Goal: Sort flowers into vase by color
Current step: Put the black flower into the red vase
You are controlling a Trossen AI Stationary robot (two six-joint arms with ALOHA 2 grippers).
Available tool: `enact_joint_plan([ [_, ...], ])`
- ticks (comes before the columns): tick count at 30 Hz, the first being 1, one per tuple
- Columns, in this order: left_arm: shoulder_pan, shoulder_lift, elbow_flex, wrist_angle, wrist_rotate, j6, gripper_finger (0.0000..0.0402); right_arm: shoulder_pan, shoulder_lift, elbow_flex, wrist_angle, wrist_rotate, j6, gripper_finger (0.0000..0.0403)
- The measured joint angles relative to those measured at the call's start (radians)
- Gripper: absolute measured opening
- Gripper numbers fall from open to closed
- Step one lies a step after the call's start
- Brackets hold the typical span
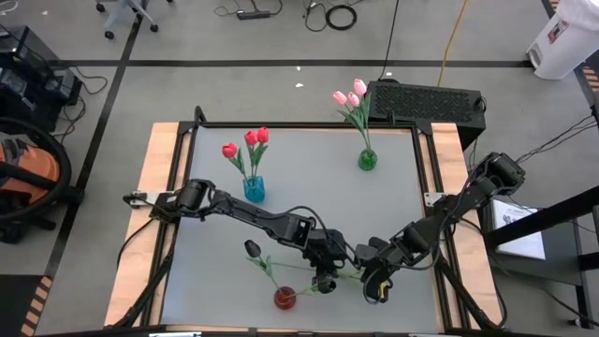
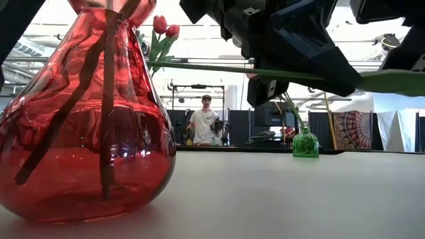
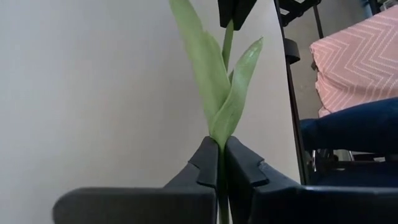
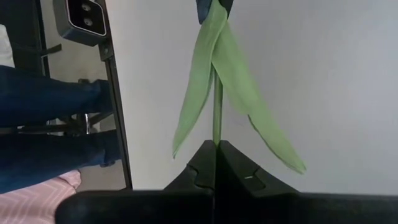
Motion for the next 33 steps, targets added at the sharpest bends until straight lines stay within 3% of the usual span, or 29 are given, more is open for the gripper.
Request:
enact_joint_plan([
  [9, 0.000, 0.000, 0.000, -0.004, 0.000, 0.005, 0.0010, 0.000, 0.000, 0.000, 0.012, 0.000, -0.002, 0.0010],
  [23, 0.003, -0.002, 0.001, -0.038, -0.014, -0.001, 0.0010, -0.002, -0.026, 0.000, 0.016, 0.024, 0.005, 0.0137],
  [33, 0.003, -0.048, 0.001, -0.064, -0.090, 0.000, 0.0009, -0.005, -0.129, 0.000, 0.017, 0.023, 0.012, 0.0162],
])
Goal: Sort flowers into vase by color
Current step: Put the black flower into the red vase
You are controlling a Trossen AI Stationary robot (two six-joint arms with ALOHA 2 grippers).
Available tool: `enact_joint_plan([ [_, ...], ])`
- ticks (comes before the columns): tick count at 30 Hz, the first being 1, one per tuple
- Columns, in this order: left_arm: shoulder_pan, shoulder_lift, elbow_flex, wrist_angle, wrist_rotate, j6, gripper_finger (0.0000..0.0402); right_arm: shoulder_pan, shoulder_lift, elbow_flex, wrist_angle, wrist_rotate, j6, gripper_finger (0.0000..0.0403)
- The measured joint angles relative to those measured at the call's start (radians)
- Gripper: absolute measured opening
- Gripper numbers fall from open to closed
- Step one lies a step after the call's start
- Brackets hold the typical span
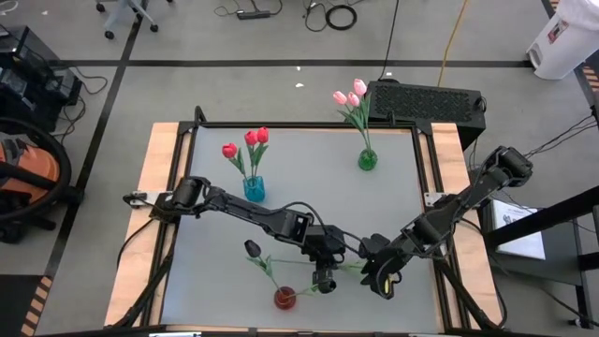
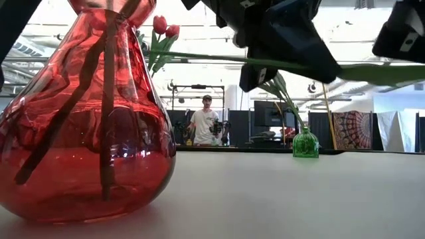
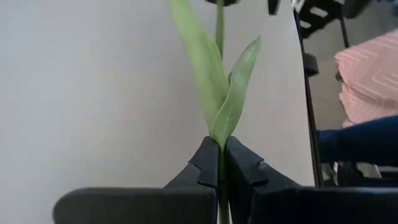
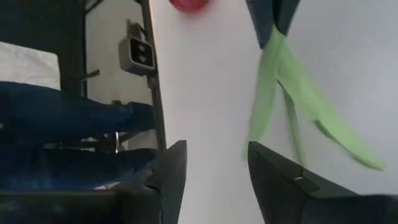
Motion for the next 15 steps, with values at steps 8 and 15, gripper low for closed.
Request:
enact_joint_plan([
  [8, 0.010, -0.035, 0.000, -0.019, -0.047, -0.002, 0.0009, -0.044, -0.098, 0.000, 0.011, 0.032, 0.000, 0.0162],
  [15, 0.024, -0.097, 0.000, -0.015, -0.103, -0.002, 0.0009, -0.095, -0.173, 0.000, 0.131, 0.090, -0.067, 0.0162],
])
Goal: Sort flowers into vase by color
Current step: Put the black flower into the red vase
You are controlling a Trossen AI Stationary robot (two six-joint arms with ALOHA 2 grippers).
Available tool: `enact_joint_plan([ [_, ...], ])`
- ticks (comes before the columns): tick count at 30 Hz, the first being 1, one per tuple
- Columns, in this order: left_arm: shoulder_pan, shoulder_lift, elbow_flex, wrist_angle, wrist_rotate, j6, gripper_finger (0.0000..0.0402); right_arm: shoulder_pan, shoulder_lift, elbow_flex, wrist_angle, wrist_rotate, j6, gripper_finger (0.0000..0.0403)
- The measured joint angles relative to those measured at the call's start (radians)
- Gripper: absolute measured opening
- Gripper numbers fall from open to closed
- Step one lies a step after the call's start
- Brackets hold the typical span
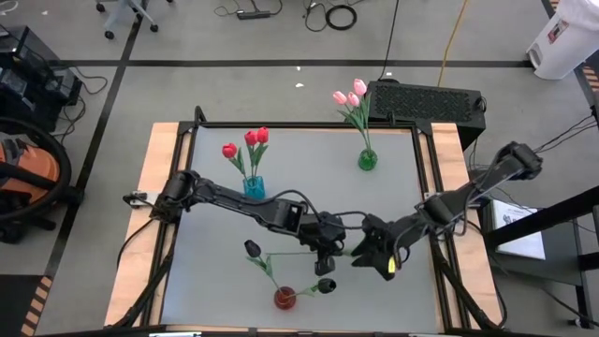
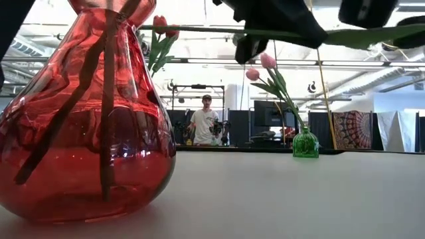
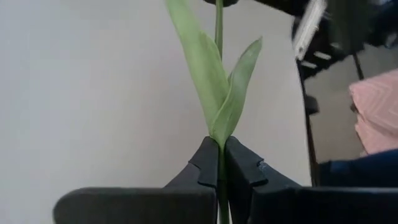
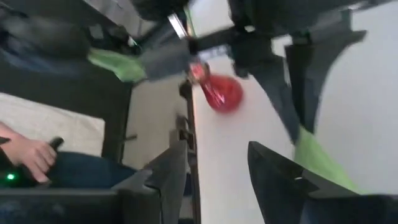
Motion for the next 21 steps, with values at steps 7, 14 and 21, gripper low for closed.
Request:
enact_joint_plan([
  [7, 0.020, -0.057, 0.000, -0.029, -0.076, -0.002, 0.0009, -0.040, -0.075, 0.000, 0.014, 0.001, -0.072, 0.0162],
  [14, 0.032, -0.099, -0.001, -0.128, -0.184, -0.003, 0.0009, -0.056, -0.196, 0.000, 0.017, -0.001, -0.157, 0.0162],
  [21, 0.034, -0.128, -0.001, -0.173, -0.274, -0.061, 0.0009, -0.058, -0.340, 0.000, -0.007, -0.002, -0.229, 0.0162],
])
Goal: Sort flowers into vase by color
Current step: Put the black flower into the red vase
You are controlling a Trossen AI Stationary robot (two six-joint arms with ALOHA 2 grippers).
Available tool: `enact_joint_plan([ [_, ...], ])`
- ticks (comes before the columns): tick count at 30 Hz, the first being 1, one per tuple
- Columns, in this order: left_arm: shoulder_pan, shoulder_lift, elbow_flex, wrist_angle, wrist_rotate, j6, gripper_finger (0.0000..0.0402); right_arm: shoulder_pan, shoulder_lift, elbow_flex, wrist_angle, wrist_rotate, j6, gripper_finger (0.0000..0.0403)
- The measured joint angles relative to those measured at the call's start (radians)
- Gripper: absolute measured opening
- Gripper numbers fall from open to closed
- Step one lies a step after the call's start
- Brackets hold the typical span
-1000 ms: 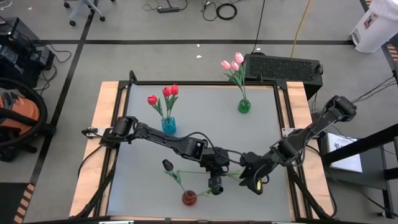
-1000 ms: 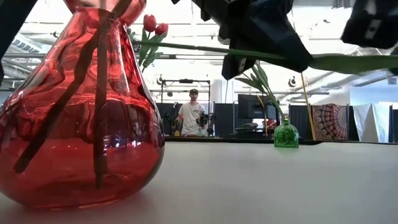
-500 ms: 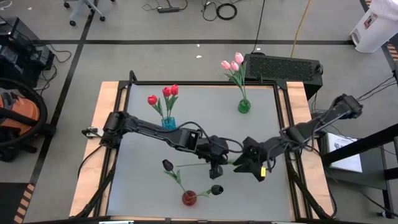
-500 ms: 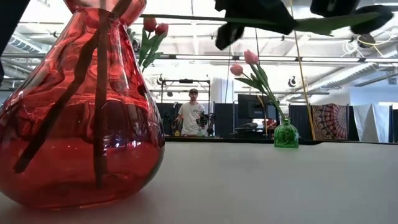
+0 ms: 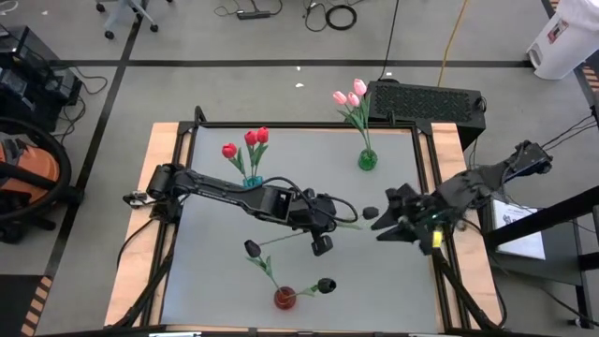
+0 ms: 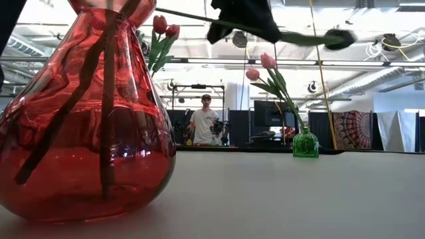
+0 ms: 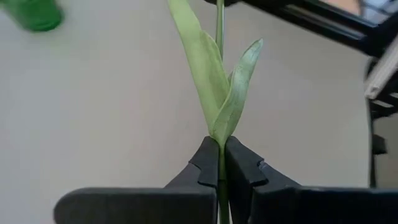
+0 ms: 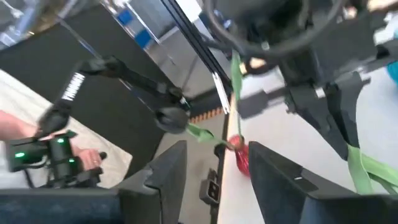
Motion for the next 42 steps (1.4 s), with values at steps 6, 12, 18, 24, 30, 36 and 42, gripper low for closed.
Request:
enact_joint_plan([
  [6, 0.001, -0.035, -0.001, -0.008, -0.071, -0.020, 0.0009, 0.000, -0.115, 0.000, -0.115, -0.006, -0.062, 0.0162],
  [12, 0.008, -0.096, 0.000, 0.002, -0.132, -0.044, 0.0009, 0.001, -0.203, 0.000, -0.223, -0.009, -0.147, 0.0162],
  [18, 0.011, -0.175, 0.000, 0.044, -0.158, -0.005, 0.0009, 0.001, -0.260, 0.000, -0.256, 0.005, -0.271, 0.0162],
  [24, 0.013, -0.253, 0.000, 0.093, -0.179, 0.080, 0.0013, 0.000, -0.268, 0.000, -0.246, 0.129, -0.420, 0.0162],
  [30, 0.013, -0.314, 0.000, 0.154, -0.178, 0.123, 0.0009, 0.001, -0.241, 0.000, -0.244, 0.119, -0.480, 0.0162],
  [36, -0.013, -0.375, 0.000, 0.175, -0.161, 0.189, 0.0009, 0.001, -0.179, 0.000, -0.243, 0.116, -0.481, 0.0162],
  [42, -0.035, -0.438, 0.000, 0.220, -0.152, 0.235, 0.0008, 0.001, -0.093, 0.000, -0.244, 0.114, -0.468, 0.0162],
])
